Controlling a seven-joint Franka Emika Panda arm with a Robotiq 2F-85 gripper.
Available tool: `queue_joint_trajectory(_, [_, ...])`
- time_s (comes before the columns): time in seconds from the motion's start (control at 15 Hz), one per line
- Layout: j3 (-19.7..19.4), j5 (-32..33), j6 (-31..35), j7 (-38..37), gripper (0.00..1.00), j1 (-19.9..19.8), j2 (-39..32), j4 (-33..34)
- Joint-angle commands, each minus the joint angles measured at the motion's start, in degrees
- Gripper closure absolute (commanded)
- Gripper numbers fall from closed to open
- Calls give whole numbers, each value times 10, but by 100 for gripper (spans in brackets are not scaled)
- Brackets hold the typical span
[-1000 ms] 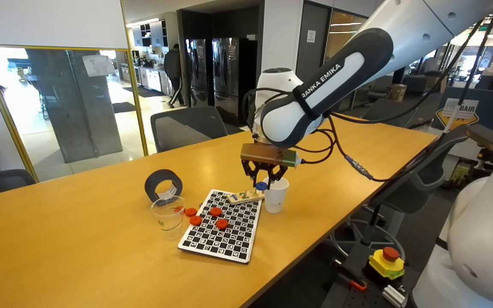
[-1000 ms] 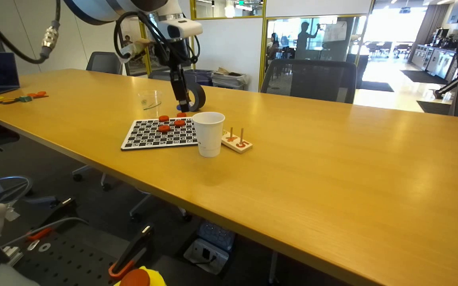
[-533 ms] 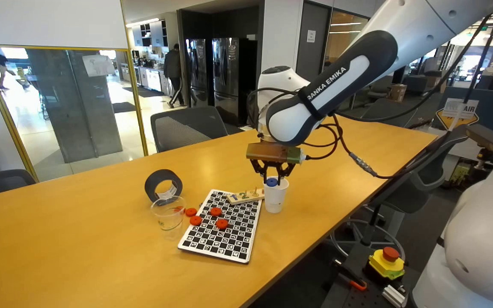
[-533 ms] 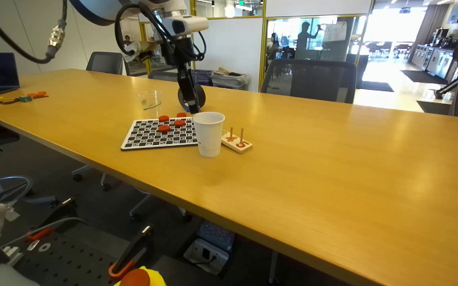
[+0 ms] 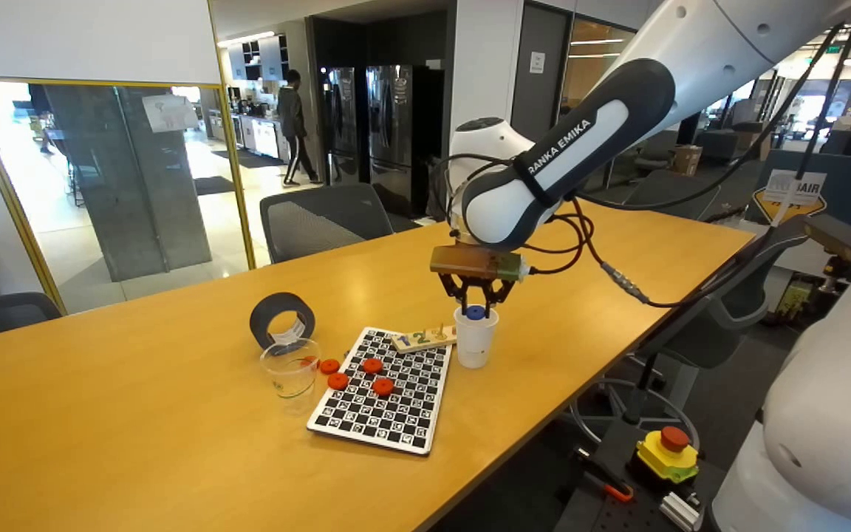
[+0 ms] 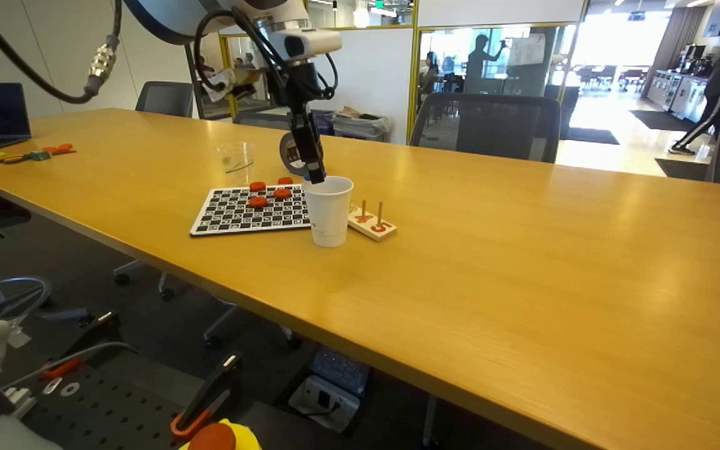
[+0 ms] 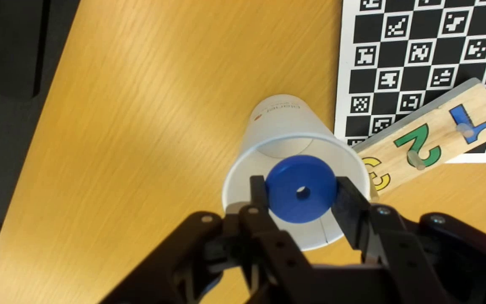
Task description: Put the blue block in the white cup and the orange blocks in the transparent cup
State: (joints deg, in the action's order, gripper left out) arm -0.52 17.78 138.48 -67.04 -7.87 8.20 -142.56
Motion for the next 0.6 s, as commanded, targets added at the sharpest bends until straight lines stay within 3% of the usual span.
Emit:
queue_joint_trajectory(0.0, [-5, 13, -6, -7, 82, -5, -15, 20])
queue_joint_trajectory(0.07, [-6, 12, -6, -7, 82, -5, -19, 23])
queue_joint_trajectory(0.13, [-8, 7, -7, -2, 39, -4, -22, 25])
queue_joint_trajectory(0.47, [-7, 14, -11, 11, 1, 4, -22, 33])
queue_joint_trajectory(0.53, [-6, 14, -11, 18, 0, 7, -17, 33])
